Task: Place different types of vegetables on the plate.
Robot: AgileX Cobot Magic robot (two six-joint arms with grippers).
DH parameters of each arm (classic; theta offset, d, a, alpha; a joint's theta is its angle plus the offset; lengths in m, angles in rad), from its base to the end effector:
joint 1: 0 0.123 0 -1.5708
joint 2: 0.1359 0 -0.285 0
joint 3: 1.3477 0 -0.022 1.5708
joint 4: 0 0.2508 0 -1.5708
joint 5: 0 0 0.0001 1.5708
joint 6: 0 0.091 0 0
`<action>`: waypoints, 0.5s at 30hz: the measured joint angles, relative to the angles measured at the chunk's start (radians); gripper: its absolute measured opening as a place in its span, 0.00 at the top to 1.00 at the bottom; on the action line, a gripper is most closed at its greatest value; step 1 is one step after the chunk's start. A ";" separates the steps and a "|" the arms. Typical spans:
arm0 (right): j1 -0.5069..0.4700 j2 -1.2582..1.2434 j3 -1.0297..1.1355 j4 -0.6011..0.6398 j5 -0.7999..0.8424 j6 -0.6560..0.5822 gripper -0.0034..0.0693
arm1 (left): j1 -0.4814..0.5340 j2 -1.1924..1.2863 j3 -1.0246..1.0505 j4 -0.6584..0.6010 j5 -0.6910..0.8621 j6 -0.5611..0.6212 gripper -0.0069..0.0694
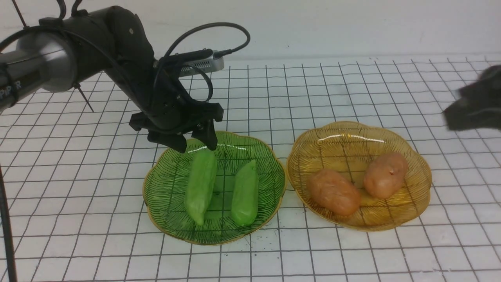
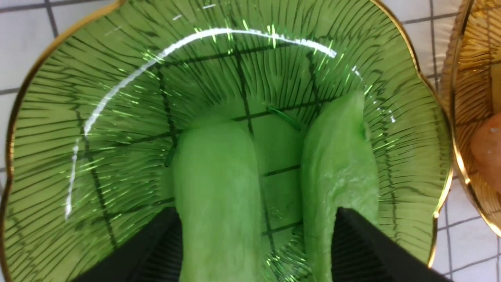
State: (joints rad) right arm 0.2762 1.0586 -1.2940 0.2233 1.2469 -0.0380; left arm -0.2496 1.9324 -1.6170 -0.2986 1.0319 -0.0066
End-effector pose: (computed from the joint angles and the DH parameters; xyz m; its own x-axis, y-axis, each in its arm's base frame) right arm 0.1682 0.0675 0.4178 -0.7763 -0.1854 -0.6024 -0.3632 0.9127 0.1873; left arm 0.3953 -0.1245 0.2548 -0.9560 0.0814 -0.2817 0.1653 0.9431 -0.2884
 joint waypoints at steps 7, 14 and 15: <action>0.000 -0.409 0.318 -0.013 -0.147 -0.025 0.97 | 0.000 0.000 0.000 -0.007 0.000 0.000 0.30; 0.000 -0.743 0.763 -0.036 -0.676 -0.045 0.97 | 0.000 0.000 0.000 -0.009 -0.001 0.000 0.30; 0.000 -0.756 0.799 -0.036 -0.731 -0.045 0.97 | 0.000 0.000 0.000 -0.009 -0.001 0.000 0.30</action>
State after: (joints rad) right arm 0.2762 0.3025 -0.4951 0.1869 0.5157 -0.0827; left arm -0.2496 1.9324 -1.6170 -0.3075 1.0306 -0.0066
